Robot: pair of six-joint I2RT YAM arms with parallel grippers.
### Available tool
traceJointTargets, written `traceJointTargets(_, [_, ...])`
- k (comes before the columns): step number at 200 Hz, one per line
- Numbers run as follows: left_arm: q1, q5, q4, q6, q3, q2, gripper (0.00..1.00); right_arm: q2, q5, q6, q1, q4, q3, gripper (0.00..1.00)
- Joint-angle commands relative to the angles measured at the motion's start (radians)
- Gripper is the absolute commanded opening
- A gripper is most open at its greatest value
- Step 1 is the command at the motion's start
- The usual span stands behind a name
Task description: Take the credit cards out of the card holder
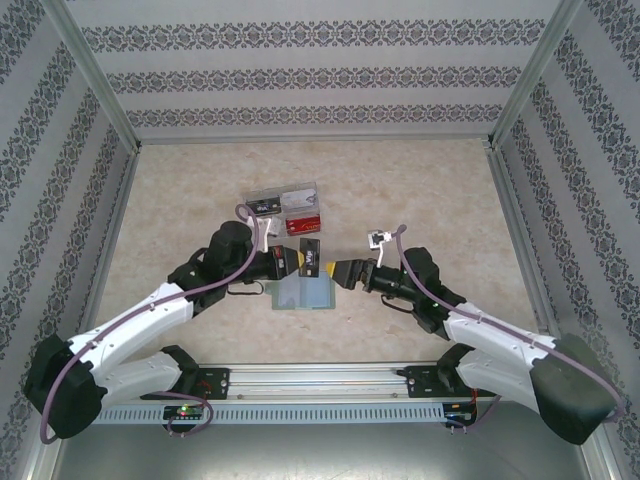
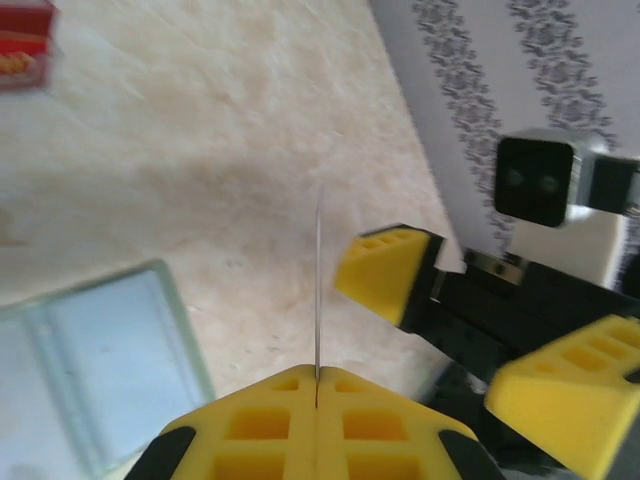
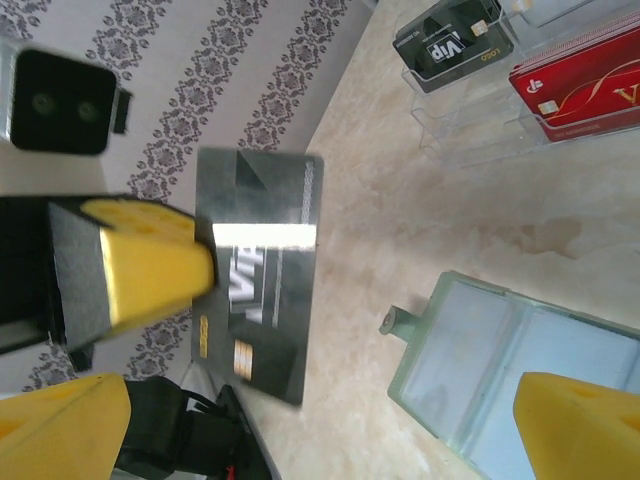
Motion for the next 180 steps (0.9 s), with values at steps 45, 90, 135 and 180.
traceJointTargets(45, [0.002,-0.405,-0.357,0.357,0.176,0.030,0.00,-0.177,0.109,-0.163,-0.009,-0.217,-0.013,0.98])
traceJointTargets(90, [-0.004,-0.523,-0.441,0.764,0.272,0.136,0.00,-0.260,0.134,-0.223,-0.008,-0.279,-0.021,0.98])
traceJointTargets(135, [-0.004,-0.582,-0.510,1.032,0.395,0.250,0.00,-0.357,0.156,-0.254,-0.010,-0.305,-0.054,0.98])
traceJointTargets(180, [-0.005,-0.652,-0.408,1.425,0.342,0.246,0.00,-0.424,0.170,-0.264,-0.010,-0.325,-0.081,0.98])
